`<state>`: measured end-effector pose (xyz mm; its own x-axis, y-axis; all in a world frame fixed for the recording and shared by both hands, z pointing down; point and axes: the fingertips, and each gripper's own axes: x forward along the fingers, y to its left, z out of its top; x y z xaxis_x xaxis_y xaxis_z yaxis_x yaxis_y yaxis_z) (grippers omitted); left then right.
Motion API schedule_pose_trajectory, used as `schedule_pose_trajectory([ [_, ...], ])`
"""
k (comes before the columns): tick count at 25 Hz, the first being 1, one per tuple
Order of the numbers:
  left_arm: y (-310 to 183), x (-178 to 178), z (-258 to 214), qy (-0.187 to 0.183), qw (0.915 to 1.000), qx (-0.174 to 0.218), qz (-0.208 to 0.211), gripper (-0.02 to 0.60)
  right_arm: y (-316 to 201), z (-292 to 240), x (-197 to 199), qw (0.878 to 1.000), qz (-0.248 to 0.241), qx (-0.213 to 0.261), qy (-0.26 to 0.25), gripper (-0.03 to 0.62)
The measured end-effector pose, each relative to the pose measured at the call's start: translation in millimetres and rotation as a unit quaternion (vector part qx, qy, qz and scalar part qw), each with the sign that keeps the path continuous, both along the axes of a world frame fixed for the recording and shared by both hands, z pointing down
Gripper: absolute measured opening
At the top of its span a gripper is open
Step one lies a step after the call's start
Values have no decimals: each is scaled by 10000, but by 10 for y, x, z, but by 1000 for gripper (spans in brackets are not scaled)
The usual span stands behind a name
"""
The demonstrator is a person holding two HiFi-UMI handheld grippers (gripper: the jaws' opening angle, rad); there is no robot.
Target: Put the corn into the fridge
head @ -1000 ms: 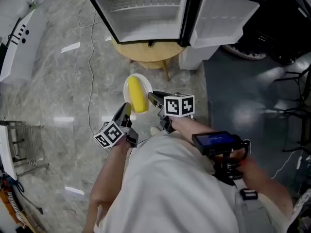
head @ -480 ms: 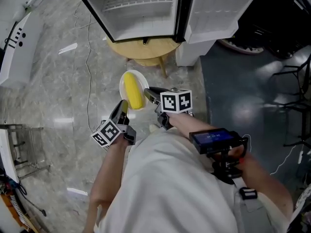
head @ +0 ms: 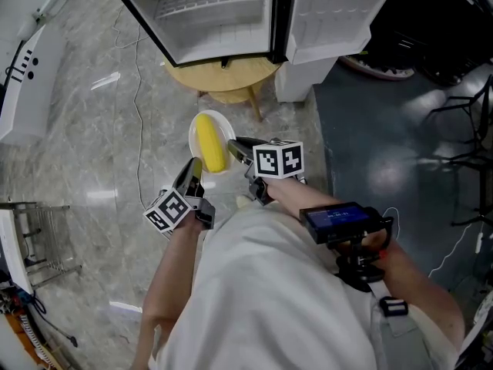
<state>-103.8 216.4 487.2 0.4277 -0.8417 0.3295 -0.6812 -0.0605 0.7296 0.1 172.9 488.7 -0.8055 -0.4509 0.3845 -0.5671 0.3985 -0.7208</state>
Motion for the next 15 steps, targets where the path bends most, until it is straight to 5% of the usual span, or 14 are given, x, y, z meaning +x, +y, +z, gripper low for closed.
schedule_pose_trajectory([
  [15, 0, 64, 20, 50, 9999, 35, 116, 46, 41, 65, 100, 9998, 144, -34, 96, 55],
])
